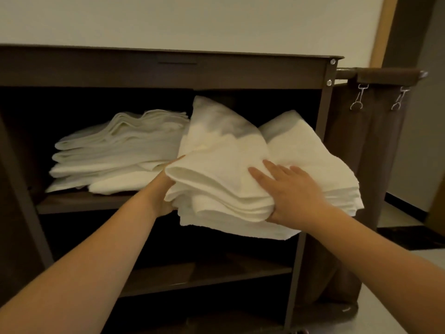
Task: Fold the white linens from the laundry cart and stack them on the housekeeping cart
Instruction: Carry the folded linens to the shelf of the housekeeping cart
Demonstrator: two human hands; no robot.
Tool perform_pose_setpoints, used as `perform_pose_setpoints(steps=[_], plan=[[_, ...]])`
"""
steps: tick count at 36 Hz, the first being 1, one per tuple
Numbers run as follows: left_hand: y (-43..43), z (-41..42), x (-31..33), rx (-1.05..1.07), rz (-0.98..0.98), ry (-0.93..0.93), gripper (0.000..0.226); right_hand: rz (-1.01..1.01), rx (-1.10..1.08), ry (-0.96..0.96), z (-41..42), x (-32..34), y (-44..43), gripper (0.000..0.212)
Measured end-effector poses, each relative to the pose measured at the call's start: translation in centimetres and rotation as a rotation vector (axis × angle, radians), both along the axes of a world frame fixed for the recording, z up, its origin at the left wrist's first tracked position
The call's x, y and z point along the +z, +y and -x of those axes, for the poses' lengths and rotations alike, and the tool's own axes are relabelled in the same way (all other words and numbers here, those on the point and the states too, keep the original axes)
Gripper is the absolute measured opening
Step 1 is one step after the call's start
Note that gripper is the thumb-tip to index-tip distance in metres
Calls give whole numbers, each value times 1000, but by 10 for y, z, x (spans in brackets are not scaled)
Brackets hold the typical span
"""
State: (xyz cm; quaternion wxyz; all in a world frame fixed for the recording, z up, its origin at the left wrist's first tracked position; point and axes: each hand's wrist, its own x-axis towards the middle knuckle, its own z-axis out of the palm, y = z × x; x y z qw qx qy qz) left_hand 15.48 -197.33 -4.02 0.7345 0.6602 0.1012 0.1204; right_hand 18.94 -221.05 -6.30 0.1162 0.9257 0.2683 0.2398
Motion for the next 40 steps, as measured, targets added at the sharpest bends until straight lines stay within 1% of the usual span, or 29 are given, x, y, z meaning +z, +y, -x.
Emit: perform_pose_setpoints(steps=[1,2,3,4,6,7,8,9,10,12,13,14,15,17,18,19,20,24,27,29,30,31,33,34,35,37,40], plan=[[0,0,-2,-27,-28,-37,63,-3,-1,-2,0,0,0,99],[2,3,-7,-64,-133,-90,85,-9,-2,-11,-1,0,0,99],[6,5,-15,-35,-313,-212,94,-14,4,-20,-1,0,0,99],[9,9,-23,47,-573,-379,90,-17,10,-28,0,-1,0,99],[9,14,-39,250,-1173,-727,77,-24,17,-45,0,-2,-1,97],[2,20,-46,295,-1379,-874,77,-27,21,-53,0,-3,-1,97],[-4,19,-58,306,-1522,-963,80,-25,21,-63,-1,-3,-1,98],[-10,17,-69,281,-1640,-1003,87,-17,13,-69,-1,-4,-1,99],[-16,14,-79,273,-1744,-1000,99,-12,4,-78,-2,-4,-1,101],[-19,-2,-95,321,-1925,-929,126,-25,2,-104,-4,-6,-2,102],[-18,-9,-99,369,-1968,-913,135,-30,5,-109,-5,-7,-2,101],[-18,-17,-102,405,-1975,-904,136,-30,5,-112,-5,-7,-3,100],[-18,-23,-104,463,-1958,-935,127,-27,5,-114,-5,-8,-3,100],[-21,-34,-106,632,-1898,-1073,88,-30,13,-120,-6,-9,-4,100],[-23,-37,-103,672,-1866,-1114,73,-43,20,-131,-6,-9,-4,101],[-24,-39,-99,688,-1839,-1143,64,-62,35,-154,-6,-10,-5,103],[-25,-40,-94,692,-1814,-1152,63,-79,64,-192,-6,-11,-7,105],[-25,-41,-74,641,-1762,-1091,74,-97,166,-369,7,-32,-24,121],[-26,-39,-67,610,-1762,-1049,78,-18,199,-430,7,-67,-34,141],[-27,-39,-64,592,-1770,-1031,80,-7,205,-480,-6,-82,-37,150],[-27,-40,-62,587,-1769,-1013,81,-29,206,-510,-14,-84,-36,148],[-27,-41,-59,581,-1762,-989,82,-59,214,-551,-21,-83,-33,139],[-26,-44,-49,568,-1748,-945,82,-123,246,-654,-33,-73,-26,104],[-25,-46,-44,560,-1750,-931,82,-144,251,-669,-37,-65,-23,91],[-22,-50,-39,552,-1759,-926,81,-156,251,-668,-41,-56,-21,85],[-18,-57,-28,533,-1795,-911,82,-175,246,-654,-48,-39,-19,87],[-15,-71,-14,499,-1819,-848,86,-168,215,-582,-62,-14,-16,99]])
